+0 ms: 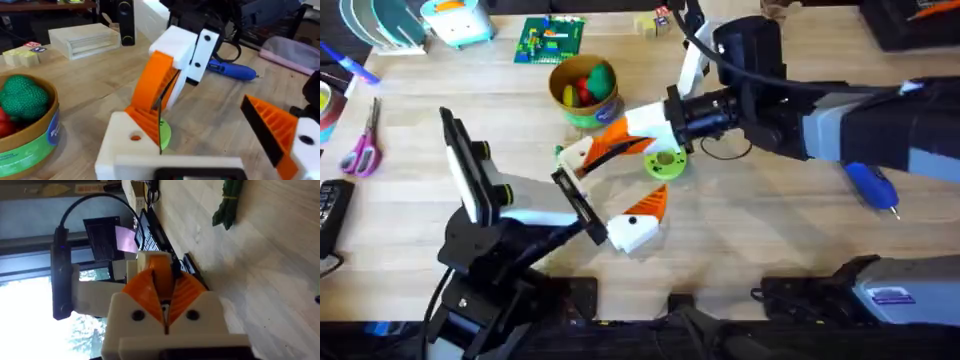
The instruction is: Pick up the gripper from the table and insert it into the empty holder that is missing its gripper. Then pick up a screw, insert it into the mounting hole, and use the screwdriver to tighten it. Finally, clean up the table by picking up the vegetable and placing it into the bucket.
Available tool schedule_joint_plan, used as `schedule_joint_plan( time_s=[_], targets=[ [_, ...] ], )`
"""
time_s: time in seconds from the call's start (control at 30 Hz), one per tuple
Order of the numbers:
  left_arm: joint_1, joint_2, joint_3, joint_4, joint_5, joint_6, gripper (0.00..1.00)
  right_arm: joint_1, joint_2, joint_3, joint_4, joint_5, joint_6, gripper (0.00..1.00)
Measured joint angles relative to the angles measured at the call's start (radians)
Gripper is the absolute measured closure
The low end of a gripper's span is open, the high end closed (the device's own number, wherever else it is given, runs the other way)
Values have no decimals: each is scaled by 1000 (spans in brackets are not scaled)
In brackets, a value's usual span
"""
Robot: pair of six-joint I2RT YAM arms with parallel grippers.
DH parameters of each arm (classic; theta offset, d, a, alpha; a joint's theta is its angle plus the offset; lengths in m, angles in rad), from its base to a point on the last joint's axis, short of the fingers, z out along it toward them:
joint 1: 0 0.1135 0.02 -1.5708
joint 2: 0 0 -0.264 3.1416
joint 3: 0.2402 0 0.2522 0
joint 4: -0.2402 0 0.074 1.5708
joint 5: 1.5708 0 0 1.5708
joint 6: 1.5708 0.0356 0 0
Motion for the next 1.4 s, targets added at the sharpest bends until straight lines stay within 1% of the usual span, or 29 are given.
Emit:
schedule_joint_plan(
  time_s=[0.13,0.4,0.43,0.47,0.57,0.6,0.7,0.83,1.07,1.23,1.4],
  targets=[
    [3,0,0,0,-11,0,8,8,0,0,14,21,7,992],
    [3,0,0,0,-16,0,7,10,0,0,17,25,15,991],
    [3,0,0,0,-16,-1,7,10,0,0,17,22,14,979],
    [3,0,0,0,-15,-1,7,10,0,0,17,20,12,922],
    [3,0,0,0,-11,0,9,5,0,0,11,6,0,857],
    [3,0,0,1,-7,0,9,2,0,0,9,-3,-3,810],
    [-2,0,0,1,27,6,8,1,0,0,4,-24,-16,717],
    [-14,0,0,1,61,12,8,2,0,0,2,-47,-28,704],
    [-14,0,0,0,61,19,9,1,0,0,1,-59,-28,687],
    [-14,0,0,0,65,20,8,-7,0,0,1,-97,-28,622],
    [-14,0,0,0,69,20,8,-41,0,0,1,-129,-28,583]
  ],
)
